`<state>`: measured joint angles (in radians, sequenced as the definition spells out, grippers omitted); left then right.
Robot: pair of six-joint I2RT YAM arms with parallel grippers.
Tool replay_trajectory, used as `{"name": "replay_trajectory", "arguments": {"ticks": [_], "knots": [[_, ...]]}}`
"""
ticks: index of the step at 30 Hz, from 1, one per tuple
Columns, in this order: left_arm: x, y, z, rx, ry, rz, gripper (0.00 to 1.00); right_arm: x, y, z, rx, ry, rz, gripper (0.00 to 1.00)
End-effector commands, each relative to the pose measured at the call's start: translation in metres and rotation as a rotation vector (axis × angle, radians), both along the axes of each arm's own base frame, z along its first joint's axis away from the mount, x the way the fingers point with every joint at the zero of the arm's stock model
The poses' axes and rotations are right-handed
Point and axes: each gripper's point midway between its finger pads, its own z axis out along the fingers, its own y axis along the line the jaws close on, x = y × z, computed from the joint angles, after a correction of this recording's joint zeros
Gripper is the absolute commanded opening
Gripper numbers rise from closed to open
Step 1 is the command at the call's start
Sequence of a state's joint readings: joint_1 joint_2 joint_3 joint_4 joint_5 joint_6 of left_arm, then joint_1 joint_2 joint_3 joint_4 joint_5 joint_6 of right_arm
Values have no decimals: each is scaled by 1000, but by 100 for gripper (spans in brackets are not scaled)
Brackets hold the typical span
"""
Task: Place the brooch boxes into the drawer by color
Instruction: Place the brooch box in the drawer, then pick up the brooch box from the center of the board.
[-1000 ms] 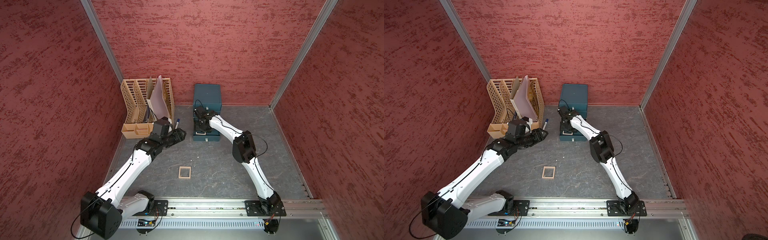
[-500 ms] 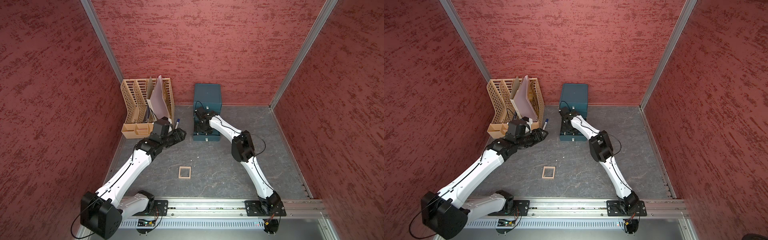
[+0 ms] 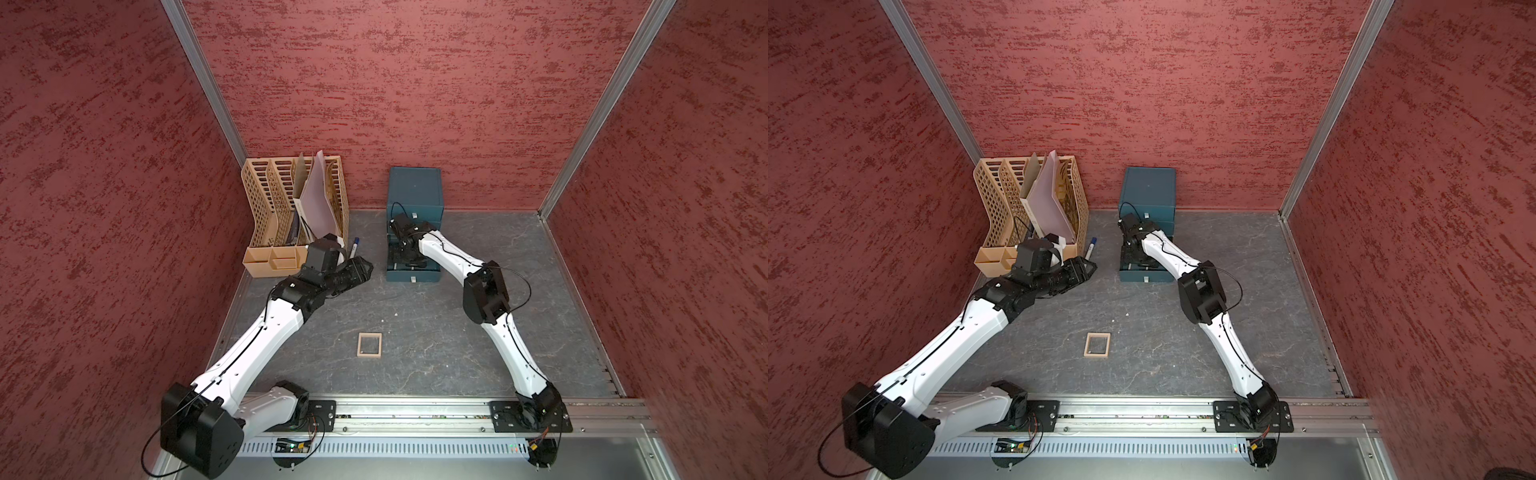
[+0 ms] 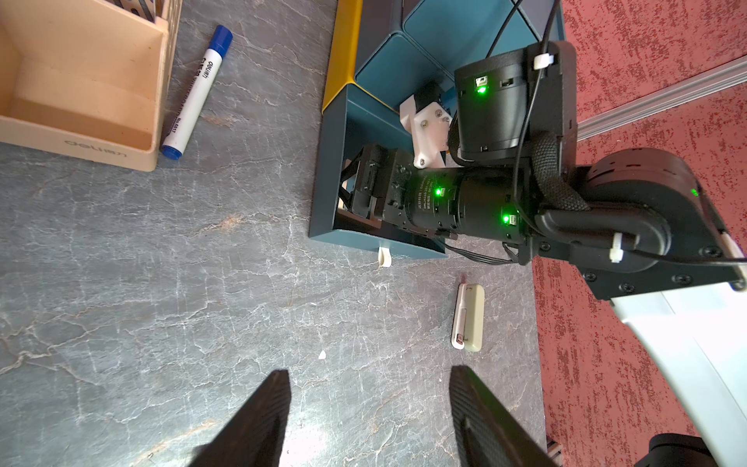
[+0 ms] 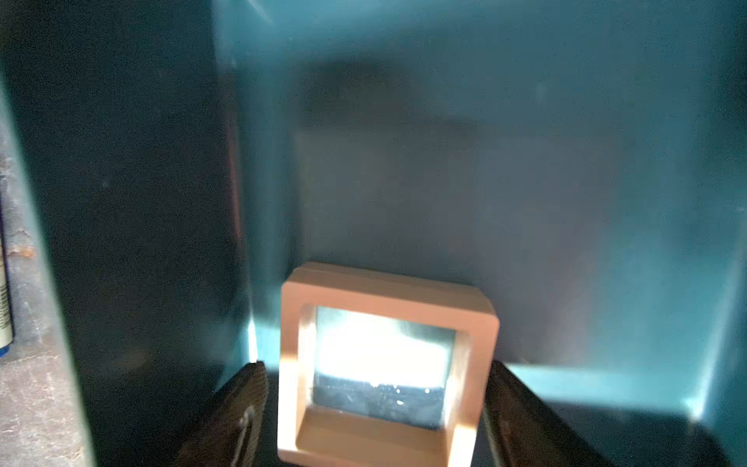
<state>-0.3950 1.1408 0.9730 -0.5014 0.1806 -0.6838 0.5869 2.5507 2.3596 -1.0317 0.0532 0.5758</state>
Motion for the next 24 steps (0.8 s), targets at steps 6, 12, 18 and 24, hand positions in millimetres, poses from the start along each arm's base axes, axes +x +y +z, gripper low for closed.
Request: {"name": "replay_trajectory", "arguments": {"ticks": [6,12,18,24], "knots": [[1,-4,7,-5,-20,-6,66,17,-1,86,59,-182,-10,88],[1,-3,5,-5,-19,-1,66,12,2,129,103,-249,-11,88],[2,-3,4,-6,-22,3,66,-3,8,159,124,-293,0,89],[3,-3,5,-11,-24,3,66,-23,8,179,163,-312,1,89]]}}
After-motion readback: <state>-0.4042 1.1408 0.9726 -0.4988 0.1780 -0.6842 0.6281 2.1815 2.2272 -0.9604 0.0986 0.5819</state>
